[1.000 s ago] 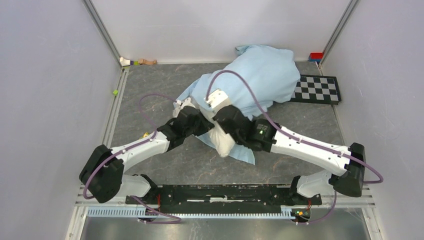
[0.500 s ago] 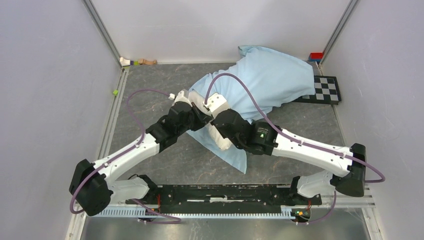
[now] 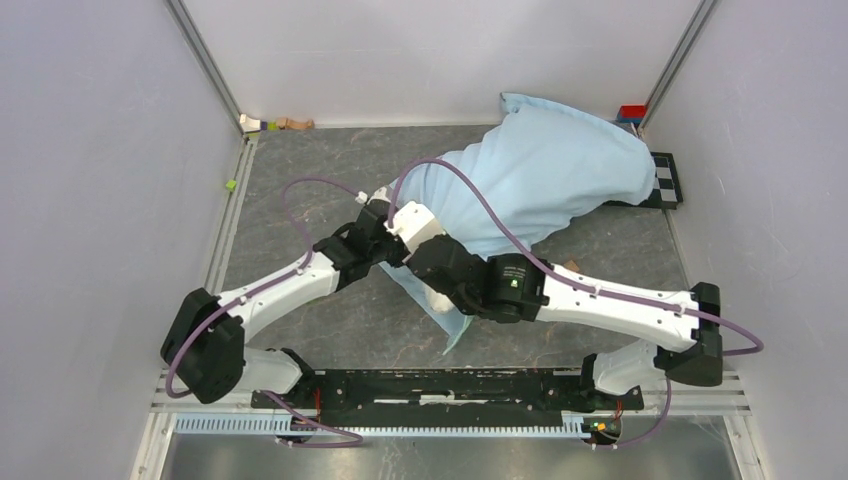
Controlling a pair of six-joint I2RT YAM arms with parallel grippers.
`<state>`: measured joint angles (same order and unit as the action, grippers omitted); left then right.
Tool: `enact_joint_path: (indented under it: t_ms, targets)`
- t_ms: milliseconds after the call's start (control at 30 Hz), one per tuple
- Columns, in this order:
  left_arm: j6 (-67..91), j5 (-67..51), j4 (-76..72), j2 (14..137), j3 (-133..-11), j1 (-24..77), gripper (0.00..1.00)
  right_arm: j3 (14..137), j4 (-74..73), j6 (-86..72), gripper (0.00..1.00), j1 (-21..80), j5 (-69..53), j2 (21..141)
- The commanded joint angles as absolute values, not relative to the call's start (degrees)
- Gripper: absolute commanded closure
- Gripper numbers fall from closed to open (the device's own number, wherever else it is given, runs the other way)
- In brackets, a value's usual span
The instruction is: Put the pillow into the pillowcase
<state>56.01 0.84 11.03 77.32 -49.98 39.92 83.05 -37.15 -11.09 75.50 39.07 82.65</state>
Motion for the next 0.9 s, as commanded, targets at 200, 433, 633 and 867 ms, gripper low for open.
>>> enact_joint_path:
  t_ms: [200, 433, 633, 867]
  targets:
    - [56.2, -0.4, 10.9, 63.7, -40.9, 40.5, 0.53, 79.1, -30.5, -8.1, 0.25, 70.9, 36.5, 73.4]
    - [54.2, 12.0, 30.2, 53.9, -42.4, 36.1, 0.37, 81.3, -26.7, 4.2, 0.02, 63.6, 29.0, 82.0]
    - [50.6, 5.0, 33.6, 48.4, -40.7, 21.0, 0.23, 83.6, -23.5, 10.4, 0.02, 61.0, 26.1, 92.0]
    - [48.0, -1.4, 31.0, 51.4, -40.3, 16.8, 0.15, 77.6, -18.0, 12.1, 0.02, 61.0, 31.0, 100.6]
